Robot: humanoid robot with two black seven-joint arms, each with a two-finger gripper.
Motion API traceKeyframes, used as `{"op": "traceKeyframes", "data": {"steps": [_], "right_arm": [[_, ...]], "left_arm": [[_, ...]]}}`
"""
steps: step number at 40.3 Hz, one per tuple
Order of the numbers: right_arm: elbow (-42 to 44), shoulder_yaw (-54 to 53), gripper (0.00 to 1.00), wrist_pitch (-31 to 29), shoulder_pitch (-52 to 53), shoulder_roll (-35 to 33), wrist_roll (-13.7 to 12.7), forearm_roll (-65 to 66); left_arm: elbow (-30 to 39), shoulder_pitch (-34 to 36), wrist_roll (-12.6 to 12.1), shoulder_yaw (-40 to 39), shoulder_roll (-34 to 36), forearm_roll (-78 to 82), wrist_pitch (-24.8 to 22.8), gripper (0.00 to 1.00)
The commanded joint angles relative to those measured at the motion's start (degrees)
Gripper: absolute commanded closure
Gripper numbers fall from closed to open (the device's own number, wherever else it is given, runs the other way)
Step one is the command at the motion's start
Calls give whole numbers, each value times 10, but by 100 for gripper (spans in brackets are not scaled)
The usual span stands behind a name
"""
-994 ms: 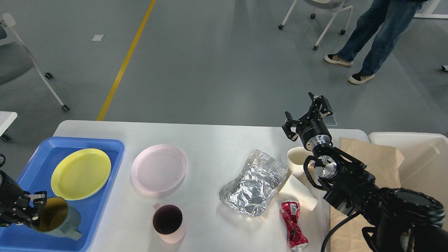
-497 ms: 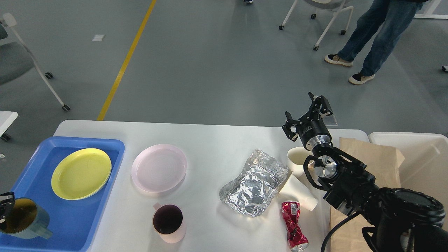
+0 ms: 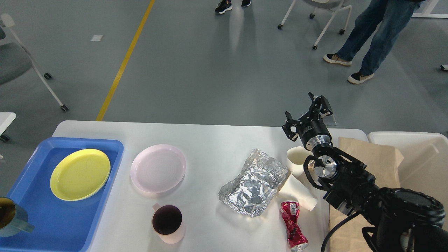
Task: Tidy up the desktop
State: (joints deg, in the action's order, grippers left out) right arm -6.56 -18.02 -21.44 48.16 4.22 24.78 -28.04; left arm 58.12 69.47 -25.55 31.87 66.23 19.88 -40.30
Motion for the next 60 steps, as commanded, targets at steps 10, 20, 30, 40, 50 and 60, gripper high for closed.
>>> {"op": "traceKeyframes", "data": {"steps": [10,20,30,40,50,60], "right_arm": [[0,0,0,0,0,0,0,0],[1,0,0,0,0,0,0,0],[1,0,0,0,0,0,0,0],[1,0,0,0,0,0,0,0],[0,0,0,0,0,0,0,0],[0,0,0,0,0,0,0,0]], "left_arm": [[-49,-68,0,-67,-22,0,0,100],[-67,-90,-1,-89,-27,1,0,100],[-78,-97,0,-91,-35,1,0,100],[-78,-99,0,-92,-47,0,5,98],[-87,-130,-1,-111,-64,1,8,98],[-95,-162,-1,-140,-66,2,7,97]]}}
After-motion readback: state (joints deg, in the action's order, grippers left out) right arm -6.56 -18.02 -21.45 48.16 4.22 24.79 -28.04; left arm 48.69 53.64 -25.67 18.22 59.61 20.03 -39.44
